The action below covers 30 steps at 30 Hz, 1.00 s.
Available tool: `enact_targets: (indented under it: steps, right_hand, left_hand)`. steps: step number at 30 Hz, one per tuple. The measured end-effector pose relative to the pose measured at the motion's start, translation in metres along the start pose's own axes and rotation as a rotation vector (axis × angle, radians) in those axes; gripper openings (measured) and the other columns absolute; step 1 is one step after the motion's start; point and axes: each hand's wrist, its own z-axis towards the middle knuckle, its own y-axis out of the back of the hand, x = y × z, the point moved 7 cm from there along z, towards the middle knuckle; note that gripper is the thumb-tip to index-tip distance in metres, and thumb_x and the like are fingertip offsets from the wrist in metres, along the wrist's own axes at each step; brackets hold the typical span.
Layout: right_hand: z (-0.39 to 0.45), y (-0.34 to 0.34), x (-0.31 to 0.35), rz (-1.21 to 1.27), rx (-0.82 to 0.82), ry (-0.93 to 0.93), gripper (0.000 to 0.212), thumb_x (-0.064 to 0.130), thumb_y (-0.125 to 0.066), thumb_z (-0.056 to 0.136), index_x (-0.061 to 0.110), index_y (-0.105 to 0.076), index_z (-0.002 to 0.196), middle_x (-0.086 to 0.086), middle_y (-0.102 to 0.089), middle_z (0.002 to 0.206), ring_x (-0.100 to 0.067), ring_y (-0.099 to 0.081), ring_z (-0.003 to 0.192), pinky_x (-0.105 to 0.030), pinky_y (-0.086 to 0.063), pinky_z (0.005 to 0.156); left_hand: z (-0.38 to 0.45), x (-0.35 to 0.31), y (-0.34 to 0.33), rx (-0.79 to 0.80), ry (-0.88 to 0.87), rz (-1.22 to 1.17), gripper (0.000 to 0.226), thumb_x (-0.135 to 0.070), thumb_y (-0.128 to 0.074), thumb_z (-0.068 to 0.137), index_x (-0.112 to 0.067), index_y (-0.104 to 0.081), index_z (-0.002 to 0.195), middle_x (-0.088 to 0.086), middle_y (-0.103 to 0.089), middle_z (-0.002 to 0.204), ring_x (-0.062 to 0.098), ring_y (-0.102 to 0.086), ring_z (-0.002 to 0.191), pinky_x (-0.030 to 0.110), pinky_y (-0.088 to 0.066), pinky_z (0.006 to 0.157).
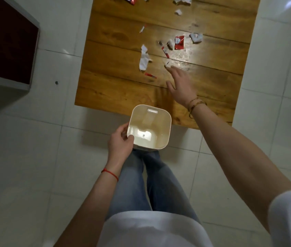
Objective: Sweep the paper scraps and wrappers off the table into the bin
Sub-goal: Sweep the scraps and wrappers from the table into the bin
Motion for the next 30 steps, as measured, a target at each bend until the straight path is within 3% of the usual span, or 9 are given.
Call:
enact_targets:
  steps: [8, 12, 19, 25, 28, 30]
  right_hand:
    - [0.04, -0.037, 0.009, -0.068, -0.003, 0.114, 0.05, 0.027, -0.041, 0.099, 0.013, -0.032, 0.146, -0.011, -0.031, 0.153, -0.027, -0.026, 0.142, -0.04, -0.022, 0.118]
    - [0.061, -0.06, 0.017, -0.086, 0.018, 0.161, 0.052, 0.025, -0.042, 0.098, 0.012, -0.03, 0.147, -0.012, -0.029, 0.154, -0.029, -0.025, 0.143, -0.041, -0.02, 0.119]
    - [0.098, -0.093, 0.026, -0.116, 0.093, 0.169, 0.055, 0.026, -0.04, 0.099, 0.013, -0.023, 0.15, -0.009, -0.014, 0.16, -0.029, -0.013, 0.147, -0.041, -0.017, 0.12]
    - [0.085, -0.108, 0.018, -0.122, 0.126, 0.142, 0.053, 0.025, -0.041, 0.099, 0.013, -0.027, 0.148, -0.008, -0.016, 0.16, -0.027, -0.008, 0.148, -0.043, -0.015, 0.121]
    - [0.057, -0.111, 0.015, -0.063, 0.121, 0.12, 0.052, 0.026, -0.039, 0.099, 0.012, -0.028, 0.148, -0.007, -0.017, 0.16, -0.025, -0.01, 0.148, -0.041, -0.019, 0.12]
    - [0.031, -0.116, 0.015, -0.016, 0.136, 0.117, 0.05, 0.026, -0.039, 0.1, 0.011, -0.03, 0.147, -0.006, -0.018, 0.16, -0.023, -0.014, 0.148, -0.041, -0.021, 0.12]
  left_hand:
    - [0.015, 0.049, -0.022, 0.056, 0.051, 0.002, 0.05, -0.001, -0.056, 0.083, -0.018, -0.059, 0.13, -0.001, -0.069, 0.121, 0.011, -0.064, 0.11, 0.024, -0.052, 0.092]
    - [0.031, 0.067, -0.024, 0.048, 0.067, 0.009, 0.049, -0.003, -0.057, 0.084, -0.02, -0.059, 0.13, -0.002, -0.069, 0.118, 0.006, -0.063, 0.102, 0.001, -0.044, 0.072]
    - [0.061, 0.085, -0.023, 0.023, 0.092, -0.013, 0.05, 0.0, -0.056, 0.083, -0.018, -0.059, 0.13, -0.007, -0.066, 0.11, 0.006, -0.061, 0.1, -0.005, -0.041, 0.065]
    - [0.07, 0.095, -0.027, 0.054, 0.103, -0.009, 0.049, 0.0, -0.056, 0.083, -0.018, -0.06, 0.128, -0.006, -0.068, 0.111, 0.006, -0.063, 0.102, 0.004, -0.045, 0.075]
    - [0.069, 0.098, -0.027, 0.058, 0.125, -0.041, 0.049, 0.0, -0.056, 0.083, -0.017, -0.06, 0.128, -0.007, -0.067, 0.11, 0.007, -0.063, 0.104, 0.003, -0.046, 0.072]
    - [0.069, 0.1, -0.029, 0.06, 0.144, -0.058, 0.048, 0.001, -0.056, 0.083, -0.016, -0.059, 0.129, -0.003, -0.069, 0.116, 0.009, -0.063, 0.105, 0.01, -0.047, 0.079]
